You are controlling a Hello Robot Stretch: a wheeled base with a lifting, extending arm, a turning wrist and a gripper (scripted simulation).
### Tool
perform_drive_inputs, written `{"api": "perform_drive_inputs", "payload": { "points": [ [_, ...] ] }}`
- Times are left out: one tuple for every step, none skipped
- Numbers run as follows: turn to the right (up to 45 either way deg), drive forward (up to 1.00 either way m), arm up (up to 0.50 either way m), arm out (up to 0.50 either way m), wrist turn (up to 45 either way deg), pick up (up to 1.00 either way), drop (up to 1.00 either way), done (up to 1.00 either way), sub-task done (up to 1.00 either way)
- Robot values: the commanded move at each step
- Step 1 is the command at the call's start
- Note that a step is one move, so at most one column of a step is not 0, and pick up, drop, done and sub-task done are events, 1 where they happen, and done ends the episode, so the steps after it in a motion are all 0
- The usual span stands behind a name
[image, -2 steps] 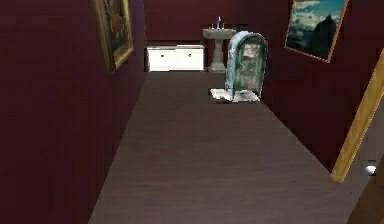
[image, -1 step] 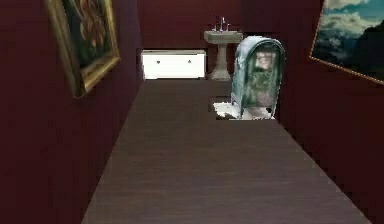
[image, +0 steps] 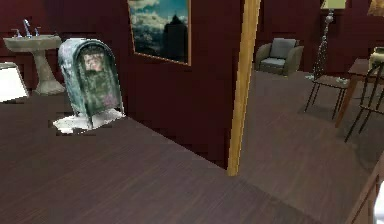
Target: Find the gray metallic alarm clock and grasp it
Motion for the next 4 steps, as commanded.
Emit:
{"api": "perform_drive_inputs", "payload": {
  "points": [
    [12.0, 0.0, 0.0, 0.0, 0.0, 0.0, 0.0, 0.0, 0.0],
    [0.0, 0.5, 0.0, 0.0, 0.0, 0.0, 0.0, 0.0, 0.0],
    [27.0, 0.0, 0.0, 0.0, 0.0, 0.0, 0.0, 0.0, 0.0],
    [0.0, 1.0, 0.0, 0.0, 0.0, 0.0, 0.0, 0.0, 0.0]
  ]
}}
